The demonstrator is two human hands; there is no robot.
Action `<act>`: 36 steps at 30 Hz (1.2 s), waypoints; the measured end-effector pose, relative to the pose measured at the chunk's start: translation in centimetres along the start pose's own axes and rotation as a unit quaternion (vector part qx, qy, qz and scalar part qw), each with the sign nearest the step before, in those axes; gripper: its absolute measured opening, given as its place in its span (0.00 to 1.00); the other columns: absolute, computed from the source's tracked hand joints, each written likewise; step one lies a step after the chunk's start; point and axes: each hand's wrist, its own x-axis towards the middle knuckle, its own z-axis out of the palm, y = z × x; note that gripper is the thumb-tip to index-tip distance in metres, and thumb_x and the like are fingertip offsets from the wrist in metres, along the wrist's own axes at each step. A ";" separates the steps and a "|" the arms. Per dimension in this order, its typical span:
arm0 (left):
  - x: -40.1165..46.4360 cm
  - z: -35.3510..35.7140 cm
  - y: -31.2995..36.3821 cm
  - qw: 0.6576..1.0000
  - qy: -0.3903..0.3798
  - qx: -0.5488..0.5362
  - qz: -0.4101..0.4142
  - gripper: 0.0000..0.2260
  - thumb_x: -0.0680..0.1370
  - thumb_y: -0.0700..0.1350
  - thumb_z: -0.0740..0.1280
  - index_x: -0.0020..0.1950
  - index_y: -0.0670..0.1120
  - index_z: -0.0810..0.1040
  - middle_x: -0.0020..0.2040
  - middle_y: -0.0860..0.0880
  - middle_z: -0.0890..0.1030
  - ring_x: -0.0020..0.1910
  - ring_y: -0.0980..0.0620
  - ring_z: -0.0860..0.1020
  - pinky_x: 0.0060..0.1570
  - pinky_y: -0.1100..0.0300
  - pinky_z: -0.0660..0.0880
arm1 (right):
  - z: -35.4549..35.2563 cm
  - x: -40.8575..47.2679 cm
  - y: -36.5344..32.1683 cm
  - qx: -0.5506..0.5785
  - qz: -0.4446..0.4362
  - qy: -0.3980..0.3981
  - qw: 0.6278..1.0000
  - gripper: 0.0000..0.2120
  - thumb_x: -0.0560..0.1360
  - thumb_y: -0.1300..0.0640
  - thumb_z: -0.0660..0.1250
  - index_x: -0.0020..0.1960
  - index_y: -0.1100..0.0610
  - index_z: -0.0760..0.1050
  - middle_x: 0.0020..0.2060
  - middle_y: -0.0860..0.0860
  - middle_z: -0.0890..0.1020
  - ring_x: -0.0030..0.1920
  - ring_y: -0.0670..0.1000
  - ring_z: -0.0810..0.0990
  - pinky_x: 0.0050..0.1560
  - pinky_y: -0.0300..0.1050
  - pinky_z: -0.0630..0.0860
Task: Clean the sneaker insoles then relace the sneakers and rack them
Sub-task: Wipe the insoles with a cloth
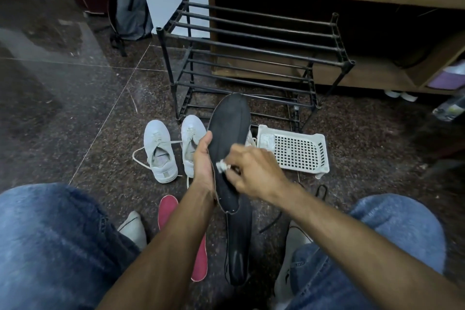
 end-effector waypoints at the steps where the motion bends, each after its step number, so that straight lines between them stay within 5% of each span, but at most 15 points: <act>1: 0.0 0.2 0.0 1.000 0.004 0.006 0.014 0.21 0.78 0.55 0.59 0.54 0.39 0.80 0.48 0.41 0.83 0.42 0.46 0.82 0.49 0.55 0.78 | -0.1 0.7 0.5 -0.001 0.016 0.017 1.000 0.10 0.76 0.54 0.63 0.49 0.57 0.81 0.43 0.50 0.77 0.41 0.57 0.78 0.43 0.54 0.77; 7: -0.4 -0.3 0.9 1.000 0.002 -0.010 0.000 0.29 0.77 0.60 0.58 0.66 0.37 0.75 0.54 0.38 0.80 0.45 0.41 0.81 0.45 0.51 0.79 | 1.1 -2.3 -1.5 0.074 -0.045 -0.022 0.996 0.10 0.72 0.54 0.61 0.43 0.55 0.81 0.37 0.48 0.76 0.35 0.55 0.77 0.33 0.51 0.76; 13: 0.7 0.2 -0.4 1.000 0.010 0.002 0.017 0.26 0.80 0.54 0.55 0.41 0.40 0.86 0.43 0.42 0.84 0.39 0.47 0.83 0.46 0.56 0.79 | 0.3 1.5 1.4 -0.013 0.039 0.033 0.999 0.09 0.75 0.54 0.64 0.47 0.57 0.81 0.44 0.51 0.77 0.45 0.59 0.79 0.42 0.48 0.74; 18: 0.1 -0.3 1.0 0.999 -0.023 -0.020 -0.027 0.30 0.78 0.62 0.55 0.63 0.38 0.75 0.51 0.36 0.82 0.49 0.41 0.80 0.55 0.49 0.73 | 1.0 -1.7 -0.9 0.040 -0.047 -0.041 0.997 0.11 0.72 0.54 0.62 0.45 0.56 0.82 0.38 0.49 0.77 0.38 0.56 0.78 0.36 0.51 0.76; 24: 0.0 0.4 0.8 1.000 0.012 -0.004 0.018 0.22 0.79 0.55 0.57 0.56 0.38 0.78 0.51 0.40 0.82 0.45 0.45 0.82 0.53 0.53 0.78 | 0.4 1.9 0.9 -0.044 0.016 0.010 0.999 0.11 0.77 0.52 0.62 0.51 0.54 0.81 0.47 0.49 0.77 0.47 0.58 0.78 0.43 0.48 0.73; 29: 0.2 -0.2 1.8 0.999 -0.021 -0.029 -0.014 0.28 0.77 0.61 0.56 0.65 0.41 0.73 0.55 0.41 0.82 0.53 0.41 0.81 0.53 0.46 0.73 | 0.8 -1.6 -0.3 -0.036 -0.071 -0.086 0.993 0.08 0.74 0.56 0.64 0.48 0.57 0.81 0.43 0.50 0.76 0.36 0.59 0.79 0.37 0.55 0.77; 32: 0.5 0.4 2.2 0.997 -0.038 -0.058 -0.018 0.29 0.77 0.60 0.58 0.69 0.40 0.71 0.58 0.40 0.80 0.53 0.39 0.80 0.59 0.45 0.72 | 0.8 -0.8 1.1 -0.077 -0.047 -0.031 0.995 0.08 0.73 0.54 0.65 0.47 0.57 0.81 0.46 0.51 0.78 0.33 0.61 0.79 0.33 0.54 0.77; 36: 0.1 1.3 2.3 0.997 -0.041 -0.057 -0.006 0.30 0.78 0.60 0.56 0.68 0.37 0.71 0.62 0.34 0.77 0.59 0.35 0.77 0.63 0.42 0.72 | 0.0 0.7 1.3 -0.052 0.040 0.017 0.998 0.12 0.77 0.52 0.63 0.54 0.54 0.81 0.53 0.49 0.79 0.45 0.60 0.81 0.43 0.53 0.77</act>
